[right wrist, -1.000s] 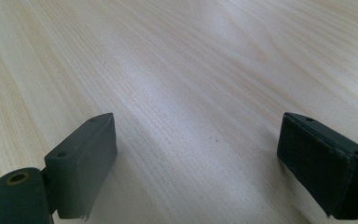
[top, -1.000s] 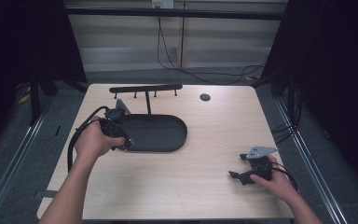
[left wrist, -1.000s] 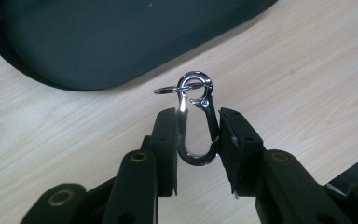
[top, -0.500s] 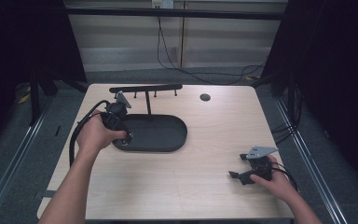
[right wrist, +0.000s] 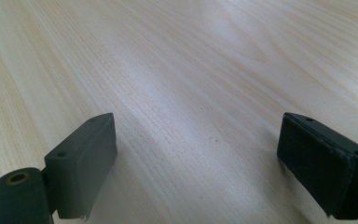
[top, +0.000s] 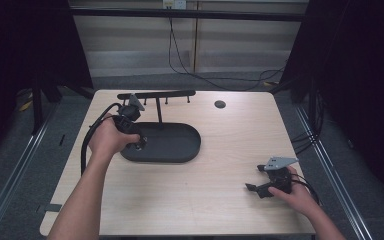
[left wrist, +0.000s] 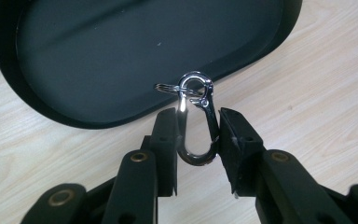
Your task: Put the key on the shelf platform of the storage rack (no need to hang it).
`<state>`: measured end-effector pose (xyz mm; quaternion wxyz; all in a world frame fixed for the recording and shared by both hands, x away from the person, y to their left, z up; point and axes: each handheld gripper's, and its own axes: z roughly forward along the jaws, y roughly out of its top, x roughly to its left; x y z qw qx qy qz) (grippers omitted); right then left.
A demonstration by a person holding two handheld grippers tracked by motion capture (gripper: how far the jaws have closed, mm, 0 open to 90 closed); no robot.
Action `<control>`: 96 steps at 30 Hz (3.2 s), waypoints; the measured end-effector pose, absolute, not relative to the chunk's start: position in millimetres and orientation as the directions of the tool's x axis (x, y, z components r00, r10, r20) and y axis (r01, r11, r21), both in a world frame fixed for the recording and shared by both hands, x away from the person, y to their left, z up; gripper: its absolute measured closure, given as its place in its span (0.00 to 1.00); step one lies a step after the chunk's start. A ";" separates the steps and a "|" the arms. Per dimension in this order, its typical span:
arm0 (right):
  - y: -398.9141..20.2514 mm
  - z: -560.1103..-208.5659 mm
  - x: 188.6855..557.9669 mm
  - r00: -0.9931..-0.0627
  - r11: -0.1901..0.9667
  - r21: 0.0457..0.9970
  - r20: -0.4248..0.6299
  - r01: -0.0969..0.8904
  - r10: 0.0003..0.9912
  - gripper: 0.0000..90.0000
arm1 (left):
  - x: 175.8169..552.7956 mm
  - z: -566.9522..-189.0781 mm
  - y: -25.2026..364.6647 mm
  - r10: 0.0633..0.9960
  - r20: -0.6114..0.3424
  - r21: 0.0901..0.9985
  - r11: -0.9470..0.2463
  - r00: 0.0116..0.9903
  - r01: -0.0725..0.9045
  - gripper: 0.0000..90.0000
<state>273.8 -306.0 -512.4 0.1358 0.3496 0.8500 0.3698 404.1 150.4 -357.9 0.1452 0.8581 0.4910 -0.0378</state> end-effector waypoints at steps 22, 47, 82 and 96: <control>-306.0 -512.4 273.8 -0.719 0.482 0.724 0.028 0.494 0.695 0.13 | 421.0 -374.6 134.8 0.842 -0.194 0.214 -0.464 0.503 0.859 0.76; -305.9 -512.3 273.7 -0.718 0.481 0.722 0.030 0.497 0.696 0.13 | 433.4 -394.2 112.6 0.841 -0.193 0.236 -0.460 0.505 0.856 0.76; -305.8 -512.1 273.2 -0.718 0.483 0.720 0.030 0.498 0.695 0.13 | 443.1 -433.6 100.5 0.857 -0.184 0.243 -0.434 0.480 0.868 0.76; -305.9 -512.2 272.9 -0.721 0.484 0.721 0.031 0.495 0.692 0.13 | 445.0 -440.4 100.6 0.862 -0.160 0.262 -0.433 0.482 0.862 0.76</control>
